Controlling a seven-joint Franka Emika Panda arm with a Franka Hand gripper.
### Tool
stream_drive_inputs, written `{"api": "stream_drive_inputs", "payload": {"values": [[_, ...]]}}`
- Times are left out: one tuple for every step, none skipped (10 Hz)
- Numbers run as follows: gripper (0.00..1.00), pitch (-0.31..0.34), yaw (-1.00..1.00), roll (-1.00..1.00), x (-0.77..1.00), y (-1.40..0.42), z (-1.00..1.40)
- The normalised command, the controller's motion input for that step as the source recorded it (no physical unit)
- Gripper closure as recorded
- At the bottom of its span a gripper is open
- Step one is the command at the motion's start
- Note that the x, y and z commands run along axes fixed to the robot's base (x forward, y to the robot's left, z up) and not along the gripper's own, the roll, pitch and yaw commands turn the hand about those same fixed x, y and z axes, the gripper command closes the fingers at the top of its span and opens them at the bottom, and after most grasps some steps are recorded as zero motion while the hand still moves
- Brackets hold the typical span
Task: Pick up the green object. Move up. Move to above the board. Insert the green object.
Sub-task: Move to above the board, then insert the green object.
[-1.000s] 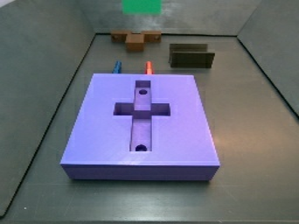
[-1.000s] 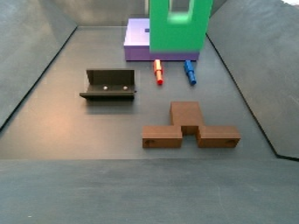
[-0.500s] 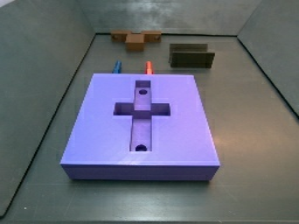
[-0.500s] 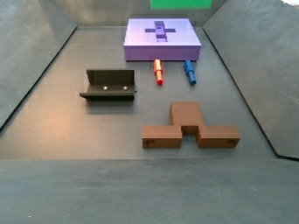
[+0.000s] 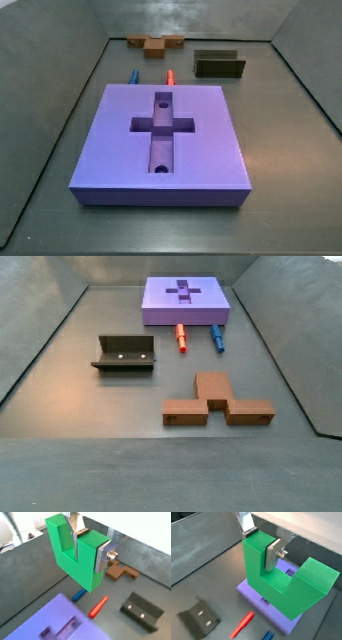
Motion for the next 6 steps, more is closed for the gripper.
{"api": "stream_drive_inputs", "payload": {"values": [[1.0,0.081,0.01,0.0,-0.1,-1.4,0.25],[1.0,0.089,0.01,0.0,-0.07,-1.4,0.25],[1.0,0.114,0.01,0.02,0.03,-0.48,0.09],[1.0,0.0,0.0,-0.05,0.02,0.0,-0.09],[1.0,-0.003,-0.01,-0.06,0.09,-0.01,-0.19],[1.0,-0.05,-0.03,0.01,0.33,-0.23,-0.54]]}}
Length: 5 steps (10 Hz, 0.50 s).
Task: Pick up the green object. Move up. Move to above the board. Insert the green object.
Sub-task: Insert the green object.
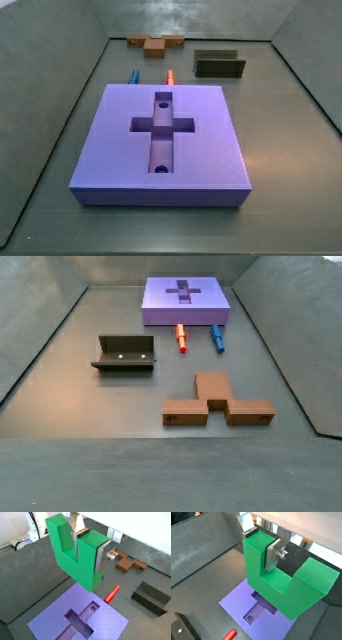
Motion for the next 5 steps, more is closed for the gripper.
{"api": "stream_drive_inputs", "payload": {"values": [[1.0,-0.1,0.0,0.13,0.66,-0.39,-0.9],[1.0,-0.073,-0.03,0.09,0.89,-0.41,-0.98],[1.0,-0.083,-0.03,0.06,0.91,-0.33,-0.95],[1.0,-0.039,0.0,0.18,0.81,-0.23,-0.85],[1.0,-0.006,0.06,0.21,0.61,-0.13,-0.79]]}}
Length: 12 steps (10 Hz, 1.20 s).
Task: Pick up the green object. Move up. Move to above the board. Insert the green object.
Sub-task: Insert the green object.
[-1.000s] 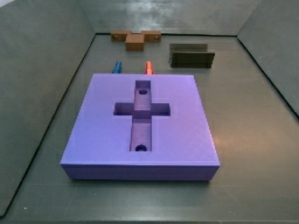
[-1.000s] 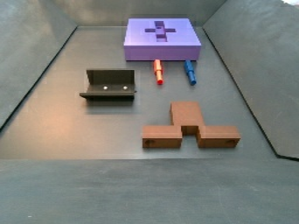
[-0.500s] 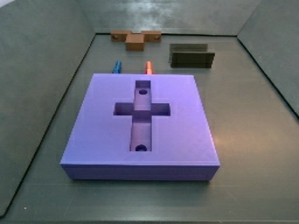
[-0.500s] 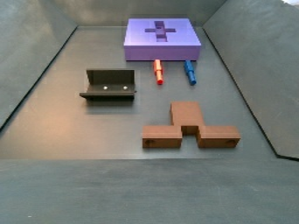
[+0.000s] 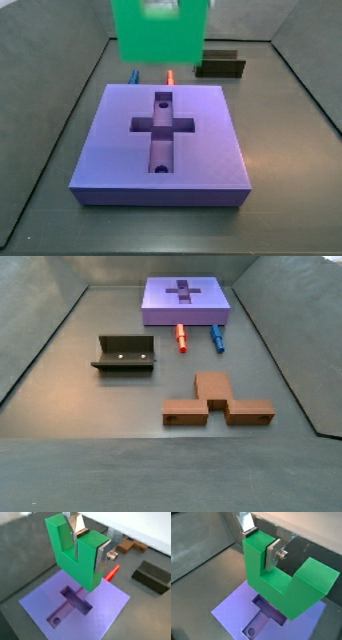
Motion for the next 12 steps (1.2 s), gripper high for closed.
{"api": "stream_drive_inputs", "payload": {"values": [[1.0,-0.021,0.01,0.18,0.45,-0.12,-0.7],[1.0,-0.03,0.0,0.17,0.25,-0.09,-0.53],[1.0,-0.019,0.0,0.15,0.16,-0.05,-0.46],[1.0,-0.027,0.02,0.07,0.01,-0.04,-0.31],[1.0,-0.103,0.1,0.08,0.0,-0.09,-0.37],[1.0,-0.103,0.16,0.13,0.0,-0.1,-0.45],[1.0,-0.089,0.21,0.13,0.0,-0.11,-0.45],[1.0,-0.121,0.15,0.07,0.08,-0.1,-0.48],[1.0,-0.133,0.09,0.11,0.02,-0.06,-0.45],[1.0,-0.096,0.11,0.11,-0.03,-0.01,-0.3],[1.0,-0.053,0.0,0.04,-0.11,0.0,-0.21],[1.0,-0.001,0.0,0.0,-0.12,0.0,-0.08]]}}
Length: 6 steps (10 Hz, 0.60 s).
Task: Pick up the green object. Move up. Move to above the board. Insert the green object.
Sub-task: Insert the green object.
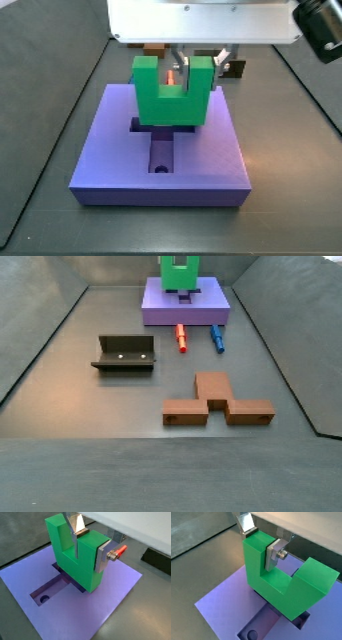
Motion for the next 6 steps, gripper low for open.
{"api": "stream_drive_inputs", "payload": {"values": [[1.0,-0.026,0.04,0.0,-0.15,0.0,-0.05],[1.0,-0.051,0.03,0.0,-0.19,0.0,-0.05],[1.0,-0.01,0.02,-0.07,-0.05,0.0,-0.05],[1.0,-0.026,0.01,-0.18,0.0,-0.03,-0.14],[1.0,-0.079,0.04,-0.19,0.0,0.0,-0.16],[1.0,-0.1,0.04,-0.19,0.0,0.0,-0.17]]}}
